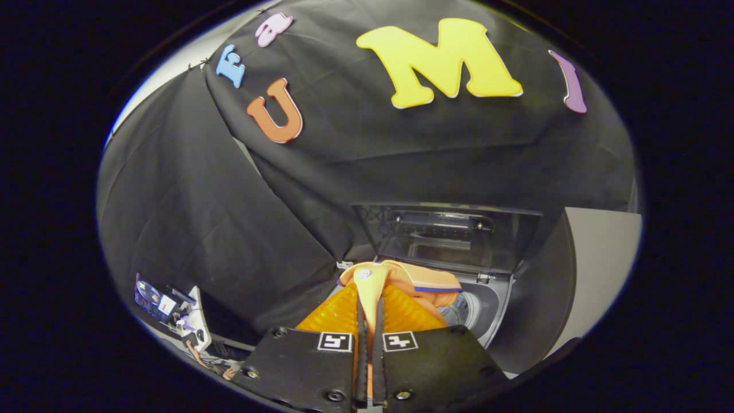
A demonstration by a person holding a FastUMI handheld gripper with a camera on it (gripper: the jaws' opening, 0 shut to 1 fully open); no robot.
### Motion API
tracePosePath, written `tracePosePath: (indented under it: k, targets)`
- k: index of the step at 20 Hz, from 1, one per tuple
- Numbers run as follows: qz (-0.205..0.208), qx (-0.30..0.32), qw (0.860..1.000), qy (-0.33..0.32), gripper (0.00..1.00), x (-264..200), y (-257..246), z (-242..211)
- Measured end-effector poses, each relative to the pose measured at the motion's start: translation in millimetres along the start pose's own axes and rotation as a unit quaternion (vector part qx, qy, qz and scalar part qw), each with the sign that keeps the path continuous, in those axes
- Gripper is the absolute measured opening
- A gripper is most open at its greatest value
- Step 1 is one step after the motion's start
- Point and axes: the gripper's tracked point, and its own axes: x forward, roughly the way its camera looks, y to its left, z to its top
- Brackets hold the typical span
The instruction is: Put the clothes into the washing machine and then close the washing machine lid.
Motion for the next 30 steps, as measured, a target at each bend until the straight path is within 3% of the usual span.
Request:
tracePosePath:
  k: [9,15,25,30]
  targets:
    - [-0.02,0.007,0.997,0.077,0.07,88,-26,-32]
    - [-0.056,0.016,0.991,0.118,0.07,132,-55,-52]
    - [-0.125,0.002,0.979,0.159,0.07,162,-95,-85]
    - [-0.134,0.006,0.979,0.155,0.11,163,-97,-86]
